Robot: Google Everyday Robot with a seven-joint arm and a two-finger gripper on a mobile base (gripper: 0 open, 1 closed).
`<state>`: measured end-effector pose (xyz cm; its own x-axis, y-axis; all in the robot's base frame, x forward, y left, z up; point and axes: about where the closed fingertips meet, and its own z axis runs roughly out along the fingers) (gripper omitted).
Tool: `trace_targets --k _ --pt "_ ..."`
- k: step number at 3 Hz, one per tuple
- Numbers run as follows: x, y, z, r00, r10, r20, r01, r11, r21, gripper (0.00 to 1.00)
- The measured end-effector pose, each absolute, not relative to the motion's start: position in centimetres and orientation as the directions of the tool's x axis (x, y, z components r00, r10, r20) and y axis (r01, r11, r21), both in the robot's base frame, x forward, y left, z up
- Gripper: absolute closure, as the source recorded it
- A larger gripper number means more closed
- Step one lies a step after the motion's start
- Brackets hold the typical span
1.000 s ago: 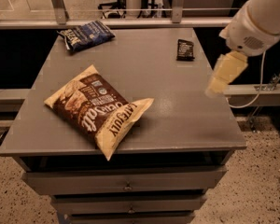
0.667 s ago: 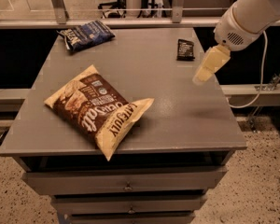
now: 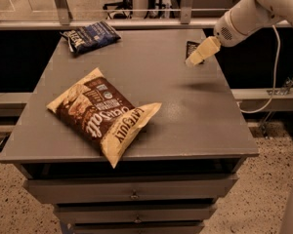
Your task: Move rxbar chocolate near brown chip bag
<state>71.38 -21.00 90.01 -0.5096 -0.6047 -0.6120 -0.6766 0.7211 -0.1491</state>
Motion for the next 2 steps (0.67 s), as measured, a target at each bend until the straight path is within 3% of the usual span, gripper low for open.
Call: trace_targets --k 2 --pt "77.5 -20.5 87.3 -0.598 -0.491 -0.633 -0.563 0.82 -0.104 0.0"
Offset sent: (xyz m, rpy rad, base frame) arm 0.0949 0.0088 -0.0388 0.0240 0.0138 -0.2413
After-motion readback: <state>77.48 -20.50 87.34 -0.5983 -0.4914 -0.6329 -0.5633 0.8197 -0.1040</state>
